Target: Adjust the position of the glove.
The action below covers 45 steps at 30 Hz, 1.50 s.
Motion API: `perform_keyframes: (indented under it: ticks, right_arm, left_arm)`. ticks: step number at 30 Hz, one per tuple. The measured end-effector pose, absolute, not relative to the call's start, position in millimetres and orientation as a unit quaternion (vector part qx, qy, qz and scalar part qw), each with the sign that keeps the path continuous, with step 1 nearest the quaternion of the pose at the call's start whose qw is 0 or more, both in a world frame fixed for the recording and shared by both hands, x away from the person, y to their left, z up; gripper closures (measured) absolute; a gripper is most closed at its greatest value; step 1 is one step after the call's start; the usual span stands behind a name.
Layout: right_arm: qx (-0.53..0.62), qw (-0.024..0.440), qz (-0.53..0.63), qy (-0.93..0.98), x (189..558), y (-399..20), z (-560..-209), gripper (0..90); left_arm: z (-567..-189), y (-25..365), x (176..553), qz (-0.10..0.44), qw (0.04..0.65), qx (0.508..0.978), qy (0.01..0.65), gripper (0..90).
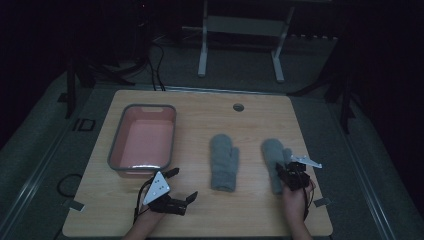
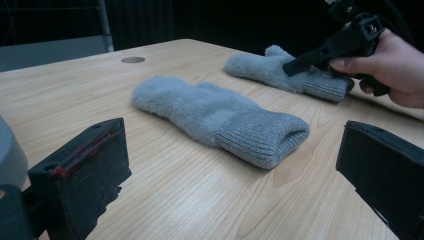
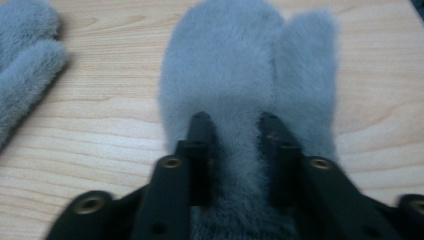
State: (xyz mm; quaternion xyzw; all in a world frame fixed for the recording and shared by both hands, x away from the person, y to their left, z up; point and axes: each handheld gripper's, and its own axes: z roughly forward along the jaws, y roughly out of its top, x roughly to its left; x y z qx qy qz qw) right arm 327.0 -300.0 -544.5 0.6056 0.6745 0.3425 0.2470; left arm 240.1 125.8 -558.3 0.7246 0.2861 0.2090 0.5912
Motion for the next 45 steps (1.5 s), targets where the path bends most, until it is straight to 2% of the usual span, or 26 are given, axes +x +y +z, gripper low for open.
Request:
perform_keyframes:
  ticks: [3,5,8,10,17,22,25,27,30,41,45]
  right_arm:
    - [0.577,0.257,0.347,0.693,327,-300,-529,46.6]
    - [0.548,0.269,0.338,0.716,327,-299,-522,43.5]
    - [0.510,0.279,0.326,0.746,329,-300,-520,42.6]
    - [0.506,0.259,0.324,0.756,333,-303,-525,42.6]
    - [0.522,0.254,0.305,0.755,333,-307,-543,44.4]
    - [0.512,0.247,0.296,0.767,336,-306,-548,48.9]
    - [0.512,0.247,0.299,0.766,338,-302,-549,59.8]
    - [0.530,0.243,0.307,0.752,337,-301,-549,70.0]
    - [0.549,0.250,0.305,0.737,335,-297,-548,77.5]
    - [0.593,0.264,0.346,0.677,329,-271,-515,79.2]
    - [0.589,0.267,0.360,0.672,331,-243,-498,79.2]
  left_arm:
    - [-558,126,240,0.209,0.591,0.725,0.287,0.9]
    - [-559,126,240,0.208,0.592,0.724,0.288,0.9]
    - [-559,126,241,0.207,0.591,0.725,0.288,0.9]
    - [-559,125,240,0.208,0.590,0.725,0.288,0.9]
    - [-560,125,241,0.205,0.588,0.727,0.292,0.9]
    - [-560,126,241,0.205,0.587,0.727,0.291,0.9]
    - [-560,126,241,0.204,0.587,0.727,0.291,0.9]
    - [-560,125,241,0.204,0.587,0.728,0.291,0.9]
    - [-560,124,241,0.203,0.587,0.728,0.291,0.9]
    - [-559,125,241,0.203,0.589,0.725,0.292,0.9]
    - [-559,125,242,0.201,0.591,0.724,0.294,0.9]
